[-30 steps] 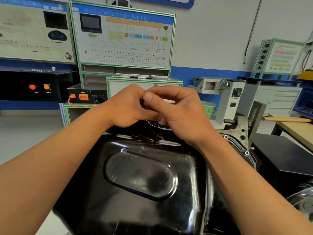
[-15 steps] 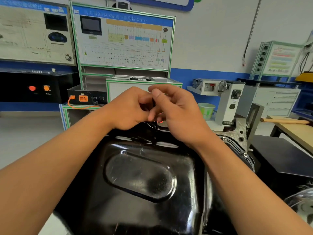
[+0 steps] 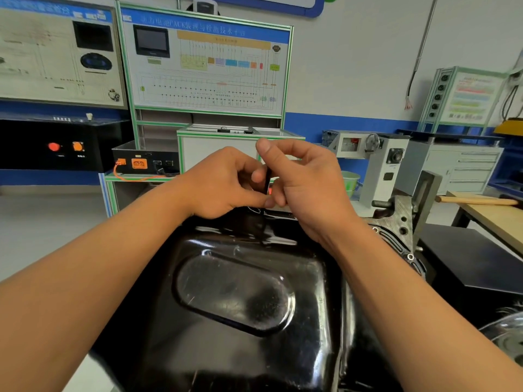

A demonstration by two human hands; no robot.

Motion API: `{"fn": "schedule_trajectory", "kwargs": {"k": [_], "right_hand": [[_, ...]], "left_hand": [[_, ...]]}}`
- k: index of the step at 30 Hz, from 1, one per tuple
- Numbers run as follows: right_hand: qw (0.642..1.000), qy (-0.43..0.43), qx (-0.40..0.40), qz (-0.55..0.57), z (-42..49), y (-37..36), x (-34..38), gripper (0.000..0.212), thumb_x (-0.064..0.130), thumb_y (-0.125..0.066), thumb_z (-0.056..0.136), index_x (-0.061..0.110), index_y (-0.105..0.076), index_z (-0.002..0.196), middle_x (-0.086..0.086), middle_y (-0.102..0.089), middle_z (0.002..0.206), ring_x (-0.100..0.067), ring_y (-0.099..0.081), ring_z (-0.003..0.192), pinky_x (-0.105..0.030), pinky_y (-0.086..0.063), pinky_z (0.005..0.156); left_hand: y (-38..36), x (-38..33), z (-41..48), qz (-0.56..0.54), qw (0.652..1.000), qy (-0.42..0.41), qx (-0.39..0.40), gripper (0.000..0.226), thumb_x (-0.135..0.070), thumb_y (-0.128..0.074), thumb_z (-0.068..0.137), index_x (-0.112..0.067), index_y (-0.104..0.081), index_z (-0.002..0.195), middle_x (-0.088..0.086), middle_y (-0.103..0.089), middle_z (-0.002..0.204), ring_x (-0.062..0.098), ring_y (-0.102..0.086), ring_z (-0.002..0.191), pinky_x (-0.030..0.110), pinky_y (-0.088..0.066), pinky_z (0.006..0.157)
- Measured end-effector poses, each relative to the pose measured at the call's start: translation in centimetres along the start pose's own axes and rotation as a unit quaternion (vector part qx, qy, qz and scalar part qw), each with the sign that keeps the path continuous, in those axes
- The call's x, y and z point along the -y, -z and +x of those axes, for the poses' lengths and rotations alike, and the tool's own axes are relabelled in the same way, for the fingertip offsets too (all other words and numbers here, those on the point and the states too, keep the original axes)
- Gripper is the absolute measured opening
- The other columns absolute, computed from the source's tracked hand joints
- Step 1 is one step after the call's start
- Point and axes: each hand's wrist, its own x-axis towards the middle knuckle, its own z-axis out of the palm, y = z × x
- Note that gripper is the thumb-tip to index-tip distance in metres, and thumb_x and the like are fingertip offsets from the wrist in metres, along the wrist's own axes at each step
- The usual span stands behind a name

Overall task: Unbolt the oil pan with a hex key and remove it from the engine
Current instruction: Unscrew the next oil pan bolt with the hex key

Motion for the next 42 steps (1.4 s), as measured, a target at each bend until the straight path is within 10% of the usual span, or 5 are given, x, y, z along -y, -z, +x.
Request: {"fn": "schedule_trajectory", "kwargs": {"k": [8, 13, 24, 34, 42], "right_hand": [[0.98, 0.089, 0.122, -0.129, -0.9, -0.7, 0.2, 0.031, 0.024, -0.065, 0.097, 0.031, -0.07, 0.067, 0.017, -0.065, 0.062, 0.004, -0.057, 0.058, -0.011, -0.042, 0.061], [0.983, 0.066, 0.105, -0.133, -0.7, -0.5, 0.1, 0.017, 0.011, -0.073, 0.09, 0.016, -0.075, 0.074, -0.001, -0.068, 0.069, -0.01, -0.059, 0.067, -0.038, -0.053, 0.07], [0.993, 0.047, 0.081, -0.068, -0.2, -0.3, -0.4, 0.021, 0.016, -0.051, 0.104, 0.018, -0.068, 0.092, -0.002, -0.076, 0.086, -0.011, -0.056, 0.058, -0.023, -0.048, 0.058], [0.999, 0.008, 0.044, -0.011, 0.2, -0.3, -0.3, 0.009, 0.024, -0.062, 0.099, 0.021, -0.065, 0.091, 0.0, -0.07, 0.064, -0.008, -0.047, 0.042, -0.025, -0.045, 0.048], [0.975, 0.082, 0.13, -0.162, -0.2, -0.7, -0.3, 0.023, 0.022, -0.053, 0.104, 0.015, -0.075, 0.104, 0.025, -0.061, 0.065, 0.009, -0.056, 0.07, -0.01, -0.043, 0.072]], "left_hand": [[0.4, -0.4, -0.3, 0.038, 0.999, -0.014, 0.025, 0.024, -0.001, -0.069, 0.083, -0.016, -0.063, 0.065, 0.0, -0.053, 0.056, 0.004, -0.048, 0.054, 0.02, -0.039, 0.057], [0.3, -0.2, 0.0, 0.042, 0.999, -0.005, 0.021, 0.028, -0.002, -0.073, 0.08, -0.015, -0.059, 0.06, -0.009, -0.051, 0.053, 0.002, -0.042, 0.051, 0.017, -0.037, 0.051], [0.4, 0.3, 0.1, 0.0, 1.0, -0.01, -0.003, 0.037, -0.002, -0.075, 0.081, -0.025, -0.059, 0.058, -0.01, -0.06, 0.056, 0.004, -0.056, 0.059, 0.02, -0.047, 0.066], [0.1, -0.1, -0.2, 0.006, 1.0, 0.011, -0.015, 0.031, -0.012, -0.08, 0.078, 0.01, -0.06, 0.073, 0.016, -0.061, 0.063, 0.013, -0.05, 0.059, 0.026, -0.042, 0.062], [0.2, -0.7, -0.4, 0.059, 0.998, -0.01, 0.006, 0.021, -0.007, -0.071, 0.082, -0.024, -0.062, 0.074, -0.012, -0.063, 0.066, -0.002, -0.056, 0.062, 0.015, -0.043, 0.063]]}}
